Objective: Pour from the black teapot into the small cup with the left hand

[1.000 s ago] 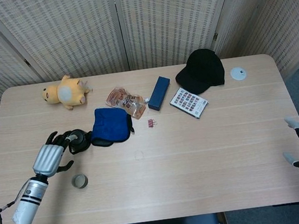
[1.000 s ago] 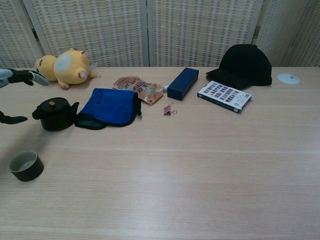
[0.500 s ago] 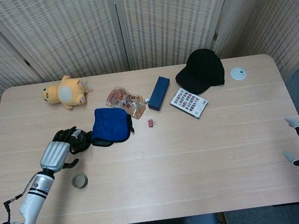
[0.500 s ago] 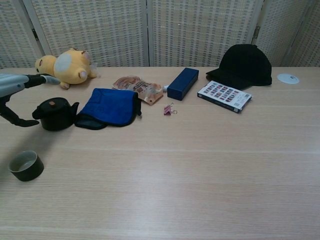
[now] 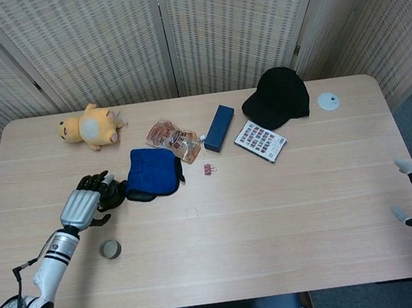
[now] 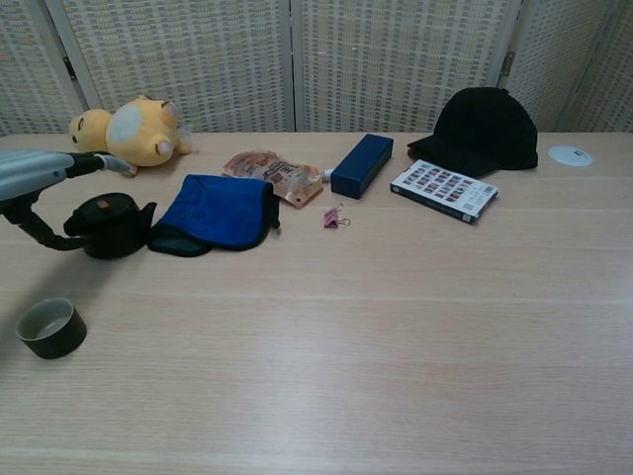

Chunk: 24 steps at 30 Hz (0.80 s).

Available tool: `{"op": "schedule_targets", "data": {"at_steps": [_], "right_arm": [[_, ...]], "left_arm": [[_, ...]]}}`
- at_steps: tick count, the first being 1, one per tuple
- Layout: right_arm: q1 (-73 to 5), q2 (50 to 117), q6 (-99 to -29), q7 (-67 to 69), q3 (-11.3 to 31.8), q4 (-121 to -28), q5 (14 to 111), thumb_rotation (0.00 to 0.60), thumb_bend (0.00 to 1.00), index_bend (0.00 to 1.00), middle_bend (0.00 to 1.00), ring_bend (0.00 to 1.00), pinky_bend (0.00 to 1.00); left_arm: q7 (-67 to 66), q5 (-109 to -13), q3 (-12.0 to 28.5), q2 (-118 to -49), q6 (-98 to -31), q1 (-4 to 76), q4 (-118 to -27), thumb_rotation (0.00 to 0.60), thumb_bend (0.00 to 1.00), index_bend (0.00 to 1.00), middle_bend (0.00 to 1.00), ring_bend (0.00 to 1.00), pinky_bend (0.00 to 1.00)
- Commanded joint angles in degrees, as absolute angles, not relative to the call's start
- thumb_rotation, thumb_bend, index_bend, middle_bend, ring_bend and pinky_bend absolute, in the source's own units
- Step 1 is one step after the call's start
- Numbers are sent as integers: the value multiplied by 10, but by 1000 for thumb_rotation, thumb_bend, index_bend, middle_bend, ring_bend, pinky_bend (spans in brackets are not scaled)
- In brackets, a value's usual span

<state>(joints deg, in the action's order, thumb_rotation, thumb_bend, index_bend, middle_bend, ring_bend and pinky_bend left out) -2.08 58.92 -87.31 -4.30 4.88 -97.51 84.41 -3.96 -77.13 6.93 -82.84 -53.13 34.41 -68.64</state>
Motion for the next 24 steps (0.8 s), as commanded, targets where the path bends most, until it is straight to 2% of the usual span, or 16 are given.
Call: {"op": "schedule_targets", "data": {"at_steps": [1, 24], "right_arm": [[-20, 589, -874, -42, 49, -974, 843, 600, 160, 162, 277, 159, 179], [-18, 589, -876, -44, 51, -974, 839, 600, 160, 162, 277, 159, 180]], "left_arm": [[-38, -766, 70, -832, -527, 347, -678, 600, 273, 11, 0, 59, 47], [-33, -732, 77, -850, -487, 373, -601, 600, 273, 11, 0, 59, 47]]}}
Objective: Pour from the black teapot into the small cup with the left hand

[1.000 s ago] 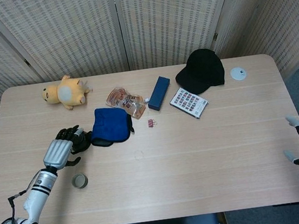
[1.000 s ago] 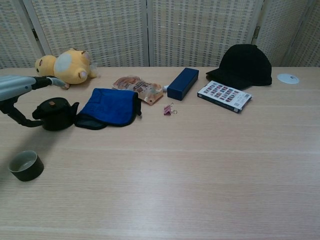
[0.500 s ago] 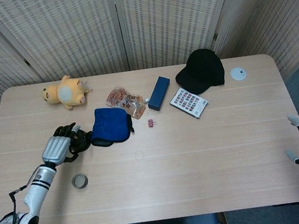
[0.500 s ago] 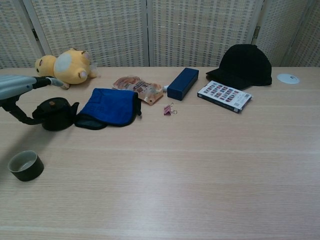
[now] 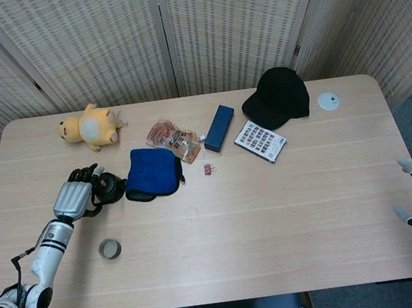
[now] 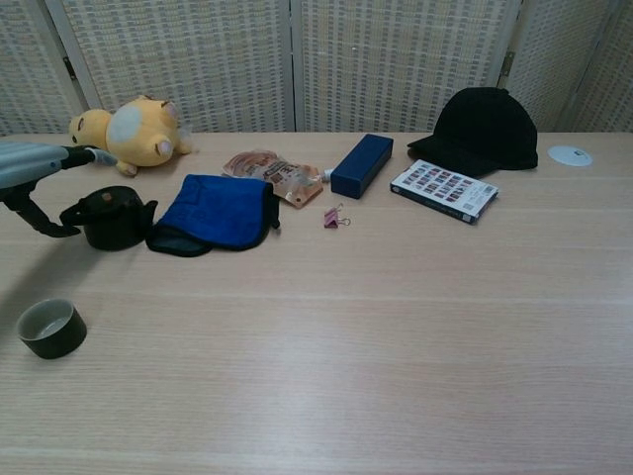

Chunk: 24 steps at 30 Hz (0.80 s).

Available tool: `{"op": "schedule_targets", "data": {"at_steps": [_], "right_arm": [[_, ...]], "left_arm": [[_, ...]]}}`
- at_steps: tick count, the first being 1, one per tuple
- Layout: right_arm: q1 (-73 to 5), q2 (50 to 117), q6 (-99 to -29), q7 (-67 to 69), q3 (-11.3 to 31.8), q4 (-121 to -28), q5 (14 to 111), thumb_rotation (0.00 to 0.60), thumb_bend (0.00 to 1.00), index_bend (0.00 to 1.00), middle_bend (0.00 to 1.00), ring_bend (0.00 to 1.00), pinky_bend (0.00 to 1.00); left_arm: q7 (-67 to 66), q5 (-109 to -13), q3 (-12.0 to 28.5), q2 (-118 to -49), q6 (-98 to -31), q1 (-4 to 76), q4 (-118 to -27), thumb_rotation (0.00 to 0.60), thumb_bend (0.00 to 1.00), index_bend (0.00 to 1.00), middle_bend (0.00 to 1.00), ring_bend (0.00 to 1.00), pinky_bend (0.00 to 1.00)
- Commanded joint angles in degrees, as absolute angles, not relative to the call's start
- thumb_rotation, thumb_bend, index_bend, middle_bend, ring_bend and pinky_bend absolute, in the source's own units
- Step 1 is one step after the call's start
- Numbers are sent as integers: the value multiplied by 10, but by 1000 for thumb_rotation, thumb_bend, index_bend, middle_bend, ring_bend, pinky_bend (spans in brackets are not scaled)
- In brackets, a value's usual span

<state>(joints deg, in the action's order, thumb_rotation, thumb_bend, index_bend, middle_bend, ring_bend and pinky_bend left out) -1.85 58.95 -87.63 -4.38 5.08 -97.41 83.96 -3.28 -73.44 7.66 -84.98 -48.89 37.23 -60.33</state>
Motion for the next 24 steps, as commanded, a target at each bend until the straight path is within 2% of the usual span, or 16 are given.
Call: {"op": "schedule_targets", "data": {"at_steps": [1, 7, 12, 15, 19, 24], "right_arm": [[-18, 589, -876, -44, 51, -974, 839, 600, 160, 162, 277, 159, 180], [-17, 589, -878, -42, 50, -974, 842, 600, 160, 162, 277, 159, 179], [-17, 591, -878, -41, 49, -972, 844, 600, 160, 162, 277, 159, 179], [-17, 592, -878, -41, 48, -972, 846, 600, 160, 162, 277, 159, 179], [-18, 593, -878, -40, 48, -970, 847, 600, 160, 162, 277, 159, 179], [-16, 592, -880, -39, 48, -970, 848, 600, 160, 162, 277, 159, 179]], "left_arm": [[-33, -732, 76, -849, -488, 373, -601, 600, 273, 11, 0, 59, 47], [-30, -746, 66, -826, -511, 361, -629, 600, 273, 43, 0, 60, 22], [-10, -772, 59, -806, -550, 346, -657, 600, 273, 162, 18, 111, 1], [-3, -781, 57, -797, -565, 340, -674, 600, 273, 248, 92, 178, 0], [-6, -780, 58, -795, -575, 336, -695, 600, 272, 260, 116, 197, 0], [-17, -767, 59, -797, -551, 345, -706, 600, 272, 250, 116, 196, 0]]}}
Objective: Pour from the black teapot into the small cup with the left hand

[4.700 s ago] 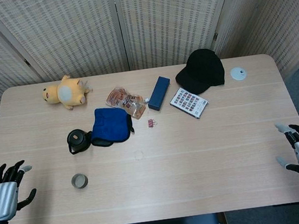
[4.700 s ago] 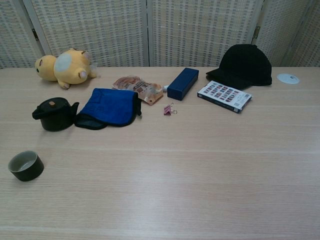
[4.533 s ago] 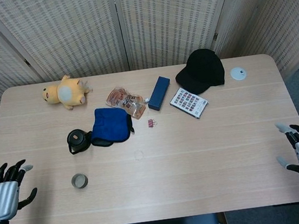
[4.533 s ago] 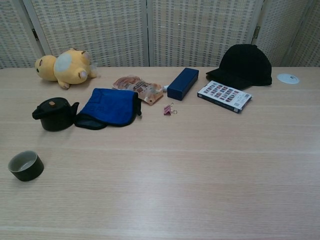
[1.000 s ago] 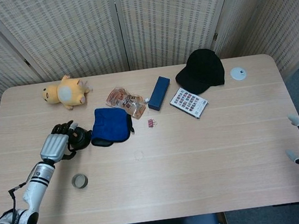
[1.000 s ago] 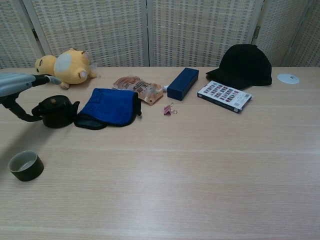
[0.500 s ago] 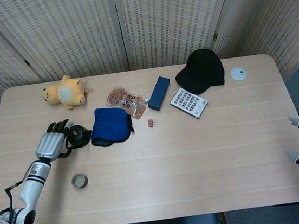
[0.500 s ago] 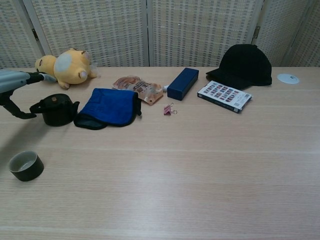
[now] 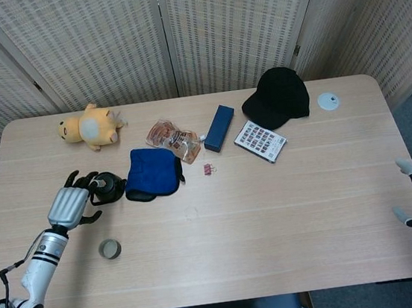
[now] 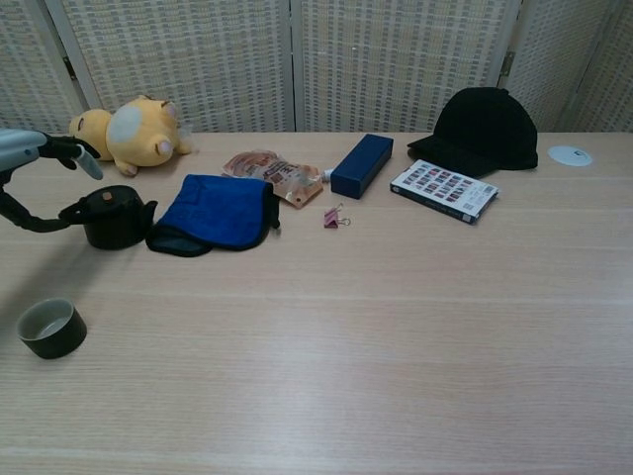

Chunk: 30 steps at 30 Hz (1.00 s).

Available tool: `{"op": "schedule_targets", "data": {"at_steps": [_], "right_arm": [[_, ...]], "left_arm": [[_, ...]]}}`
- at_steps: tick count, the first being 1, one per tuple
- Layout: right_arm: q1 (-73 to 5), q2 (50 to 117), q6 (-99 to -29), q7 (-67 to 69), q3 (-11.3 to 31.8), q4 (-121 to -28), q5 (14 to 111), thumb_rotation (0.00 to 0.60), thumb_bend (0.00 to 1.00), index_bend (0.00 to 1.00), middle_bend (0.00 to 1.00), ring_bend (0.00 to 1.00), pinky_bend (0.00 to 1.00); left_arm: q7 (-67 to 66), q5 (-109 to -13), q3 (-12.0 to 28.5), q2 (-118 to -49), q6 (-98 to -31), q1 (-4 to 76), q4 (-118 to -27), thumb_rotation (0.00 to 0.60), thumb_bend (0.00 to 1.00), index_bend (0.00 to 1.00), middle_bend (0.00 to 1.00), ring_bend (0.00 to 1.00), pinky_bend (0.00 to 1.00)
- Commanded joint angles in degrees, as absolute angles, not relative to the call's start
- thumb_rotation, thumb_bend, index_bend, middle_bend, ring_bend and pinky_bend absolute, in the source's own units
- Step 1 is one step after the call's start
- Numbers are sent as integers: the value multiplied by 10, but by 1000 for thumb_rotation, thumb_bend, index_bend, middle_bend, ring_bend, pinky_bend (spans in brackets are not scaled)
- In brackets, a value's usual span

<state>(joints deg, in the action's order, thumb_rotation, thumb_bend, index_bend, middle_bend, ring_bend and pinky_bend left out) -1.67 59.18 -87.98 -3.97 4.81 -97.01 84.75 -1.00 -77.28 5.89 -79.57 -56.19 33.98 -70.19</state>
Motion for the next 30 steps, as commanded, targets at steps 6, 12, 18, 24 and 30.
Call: {"op": "schedule_targets", "data": {"at_steps": [6, 12, 18, 24, 30], "right_arm": [[-13, 591, -883, -37, 47, -968, 846, 600, 160, 162, 277, 159, 179], [-8, 590, -887, -35, 47, -966, 843, 600, 160, 162, 277, 159, 180], [-6, 593, -889, -33, 47, -963, 841, 600, 160, 162, 277, 159, 179], [-5, 592, -890, -34, 48, -963, 841, 600, 160, 162, 277, 159, 179], [-6, 593, -889, -37, 48, -966, 842, 600, 160, 162, 277, 159, 179]], "left_arm": [[-38, -740, 66, -812, -514, 363, -696, 600, 272, 184, 101, 168, 0], [-51, -715, 75, -829, -488, 378, -671, 600, 272, 177, 93, 162, 0], [-64, -691, 82, -838, -463, 391, -641, 600, 272, 176, 93, 162, 0], [-74, -667, 88, -836, -442, 399, -621, 600, 272, 176, 93, 162, 0], [-69, -652, 94, -838, -429, 405, -597, 600, 272, 176, 93, 162, 0]]}}
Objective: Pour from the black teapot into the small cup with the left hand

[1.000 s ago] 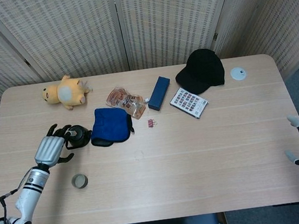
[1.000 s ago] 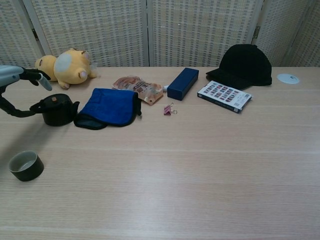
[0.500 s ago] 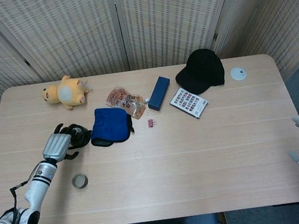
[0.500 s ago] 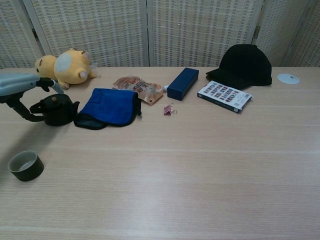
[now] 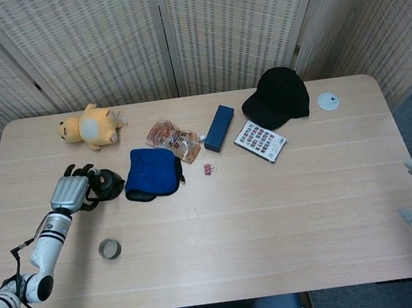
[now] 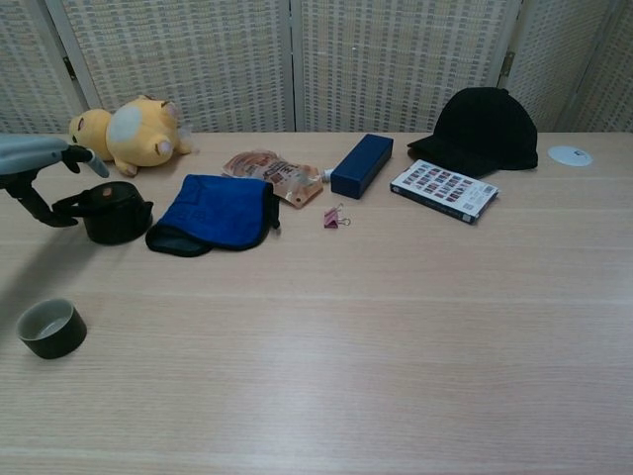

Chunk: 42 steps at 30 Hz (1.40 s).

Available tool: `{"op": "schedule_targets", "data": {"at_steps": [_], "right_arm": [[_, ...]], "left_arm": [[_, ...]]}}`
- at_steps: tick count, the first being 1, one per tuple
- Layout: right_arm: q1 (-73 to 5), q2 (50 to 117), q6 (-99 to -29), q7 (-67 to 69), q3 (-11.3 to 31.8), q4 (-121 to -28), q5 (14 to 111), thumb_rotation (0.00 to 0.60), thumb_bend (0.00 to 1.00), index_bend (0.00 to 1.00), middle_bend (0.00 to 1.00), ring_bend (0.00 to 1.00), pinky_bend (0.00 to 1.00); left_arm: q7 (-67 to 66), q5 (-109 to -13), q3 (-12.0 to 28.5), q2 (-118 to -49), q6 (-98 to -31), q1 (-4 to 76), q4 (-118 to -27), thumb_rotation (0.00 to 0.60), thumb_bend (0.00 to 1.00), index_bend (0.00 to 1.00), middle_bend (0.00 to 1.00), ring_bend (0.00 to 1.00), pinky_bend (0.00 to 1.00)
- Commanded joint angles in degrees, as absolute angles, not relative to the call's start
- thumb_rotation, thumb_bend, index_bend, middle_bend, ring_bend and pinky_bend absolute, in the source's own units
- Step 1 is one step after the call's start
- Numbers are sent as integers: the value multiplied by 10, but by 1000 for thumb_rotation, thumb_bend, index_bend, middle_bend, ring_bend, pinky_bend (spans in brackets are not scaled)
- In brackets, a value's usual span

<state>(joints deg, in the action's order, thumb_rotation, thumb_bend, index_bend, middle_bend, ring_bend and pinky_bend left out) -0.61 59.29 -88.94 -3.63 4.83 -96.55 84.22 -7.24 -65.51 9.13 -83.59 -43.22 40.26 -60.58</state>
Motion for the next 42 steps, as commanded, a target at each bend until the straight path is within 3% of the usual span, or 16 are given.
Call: {"op": "schedule_targets", "data": {"at_steps": [1, 11, 19, 27, 42], "right_arm": [[-6, 593, -889, -38, 49, -966, 842, 600, 160, 162, 277, 159, 179], [-5, 593, -891, -43, 49, -972, 842, 600, 160, 162, 277, 159, 179], [-7, 592, -888, -43, 49, -972, 844, 600, 160, 162, 277, 159, 179], [-7, 593, -889, -44, 49, -972, 847, 600, 159, 162, 277, 159, 180], [-1, 591, -898, -43, 47, -975, 850, 600, 160, 162, 277, 159, 179]], "left_arm": [[-67, -651, 95, -840, -427, 406, -591, 600, 272, 176, 93, 162, 0], [-48, -645, 96, -859, -401, 416, -526, 600, 272, 177, 93, 162, 0], [-6, -707, 81, -827, -483, 384, -579, 600, 272, 246, 100, 168, 0], [56, -790, 56, -825, -549, 372, -580, 600, 272, 388, 259, 280, 0], [75, -828, 38, -838, -561, 377, -545, 600, 272, 375, 354, 347, 0]]}}
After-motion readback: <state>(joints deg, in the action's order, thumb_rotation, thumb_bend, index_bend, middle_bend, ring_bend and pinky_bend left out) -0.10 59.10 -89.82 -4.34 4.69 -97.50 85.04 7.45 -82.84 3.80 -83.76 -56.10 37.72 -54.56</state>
